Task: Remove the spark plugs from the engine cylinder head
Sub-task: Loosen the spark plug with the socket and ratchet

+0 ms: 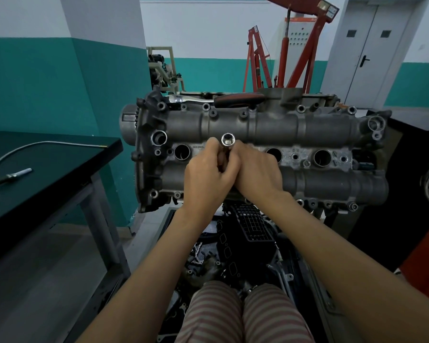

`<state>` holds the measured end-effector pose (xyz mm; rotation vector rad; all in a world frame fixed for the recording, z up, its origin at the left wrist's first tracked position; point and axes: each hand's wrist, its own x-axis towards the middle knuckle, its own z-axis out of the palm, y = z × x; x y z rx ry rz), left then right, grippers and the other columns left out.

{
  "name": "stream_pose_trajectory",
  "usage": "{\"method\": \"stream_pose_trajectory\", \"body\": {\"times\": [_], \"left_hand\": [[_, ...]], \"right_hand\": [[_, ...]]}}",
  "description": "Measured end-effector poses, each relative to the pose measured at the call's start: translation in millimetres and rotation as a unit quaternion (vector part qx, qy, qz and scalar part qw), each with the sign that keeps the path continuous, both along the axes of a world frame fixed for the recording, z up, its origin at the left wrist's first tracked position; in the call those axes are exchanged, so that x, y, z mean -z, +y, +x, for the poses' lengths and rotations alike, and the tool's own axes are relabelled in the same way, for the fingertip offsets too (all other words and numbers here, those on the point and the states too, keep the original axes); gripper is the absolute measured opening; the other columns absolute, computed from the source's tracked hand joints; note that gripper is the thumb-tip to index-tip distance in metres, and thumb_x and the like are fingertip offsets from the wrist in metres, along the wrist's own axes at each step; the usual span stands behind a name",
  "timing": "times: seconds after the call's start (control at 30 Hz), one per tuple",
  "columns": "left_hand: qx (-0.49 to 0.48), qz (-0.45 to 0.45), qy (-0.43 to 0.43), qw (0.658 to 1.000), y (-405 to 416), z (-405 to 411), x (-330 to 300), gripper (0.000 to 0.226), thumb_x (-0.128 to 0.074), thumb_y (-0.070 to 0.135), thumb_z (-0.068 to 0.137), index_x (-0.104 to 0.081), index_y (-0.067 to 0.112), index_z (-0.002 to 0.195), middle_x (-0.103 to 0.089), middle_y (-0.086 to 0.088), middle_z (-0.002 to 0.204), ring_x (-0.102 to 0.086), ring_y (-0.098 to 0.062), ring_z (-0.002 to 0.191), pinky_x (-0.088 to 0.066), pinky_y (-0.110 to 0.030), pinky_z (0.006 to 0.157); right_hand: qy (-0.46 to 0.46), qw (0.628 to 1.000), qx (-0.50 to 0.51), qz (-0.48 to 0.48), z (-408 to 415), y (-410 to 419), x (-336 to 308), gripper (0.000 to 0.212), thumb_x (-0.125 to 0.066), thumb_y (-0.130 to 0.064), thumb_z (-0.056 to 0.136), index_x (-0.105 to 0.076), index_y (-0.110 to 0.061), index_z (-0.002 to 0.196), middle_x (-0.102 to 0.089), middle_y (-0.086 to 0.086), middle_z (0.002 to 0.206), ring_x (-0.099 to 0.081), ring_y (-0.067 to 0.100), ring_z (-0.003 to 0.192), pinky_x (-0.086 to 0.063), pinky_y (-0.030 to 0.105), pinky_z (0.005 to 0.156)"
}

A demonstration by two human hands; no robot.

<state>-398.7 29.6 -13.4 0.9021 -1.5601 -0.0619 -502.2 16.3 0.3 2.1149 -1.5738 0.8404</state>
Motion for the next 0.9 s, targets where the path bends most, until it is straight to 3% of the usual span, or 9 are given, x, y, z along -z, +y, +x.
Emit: {"method": "stream_pose_trajectory", "body": {"times": [0.13,0.27,0.4,0.57,0.73,0.9], "left_hand": [[-0.009,-0.013,-0.017,1.0,-1.4,0.4,-1.3,0.034,-0.056,0.022,0.092,-0.041,0.017,0.062,-0.036,0.008,0.045,-0.041,-0.016,0.048,-0.031,-0.021,0.044],[-0.006,-0.013,-0.005,1.0,-3.6,0.4,-2.6,0.043,-0.059,0.023,0.091,-0.039,0.014,0.055,-0.037,0.0,0.042,-0.029,-0.01,0.041,-0.031,-0.032,0.042],[-0.016,-0.031,-0.017,0.999,-0.2,-0.6,-5.3,0.051,-0.061,0.021,0.09,-0.025,0.032,0.056,-0.025,0.013,0.042,-0.032,-0.009,0.042,-0.024,-0.015,0.044],[0.002,0.002,-0.013,1.0,2.2,0.4,-1.7,0.029,-0.054,0.026,0.09,-0.048,0.004,0.072,-0.04,0.002,0.05,-0.043,-0.018,0.05,-0.031,-0.02,0.044],[-0.009,0.012,-0.023,1.0,3.4,-0.1,-3.5,0.026,-0.046,0.029,0.088,-0.05,0.004,0.079,-0.048,-0.003,0.054,-0.047,-0.017,0.051,-0.031,-0.017,0.045],[-0.018,0.023,-0.029,0.999,1.6,0.4,-2.6,0.023,-0.049,0.025,0.09,-0.051,0.004,0.082,-0.05,-0.003,0.055,-0.047,-0.015,0.049,-0.032,-0.017,0.045]], "right_hand": [[-0.005,1.0,-0.002,-0.02,1.2,-0.1,1.9,0.022,-0.035,-0.034,0.094,-0.037,-0.012,0.097,-0.064,0.007,0.086,-0.062,0.029,0.07,-0.023,0.031,0.052],[-0.013,1.0,-0.005,-0.022,0.3,1.0,0.3,0.026,-0.038,-0.037,0.09,-0.046,-0.012,0.091,-0.064,0.009,0.077,-0.061,0.03,0.067,-0.023,0.03,0.053],[-0.034,0.999,-0.01,-0.004,0.3,2.8,-2.0,0.021,-0.04,-0.028,0.089,-0.036,-0.02,0.07,-0.063,0.008,0.071,-0.057,0.028,0.064,-0.023,0.029,0.053],[-0.007,1.0,0.005,0.01,-0.2,-0.8,-0.6,0.014,-0.039,-0.026,0.092,-0.041,-0.019,0.08,-0.063,0.002,0.078,-0.058,0.025,0.07,-0.025,0.03,0.055],[-0.005,1.0,0.003,0.019,-0.6,-0.9,-2.1,0.014,-0.04,-0.026,0.093,-0.039,-0.013,0.098,-0.064,0.008,0.077,-0.059,0.029,0.065,-0.024,0.031,0.052],[-0.02,0.999,-0.001,0.029,0.1,0.8,-2.2,0.019,-0.04,-0.026,0.093,-0.024,-0.017,0.091,-0.065,0.009,0.076,-0.058,0.032,0.064,-0.021,0.032,0.051]]}}
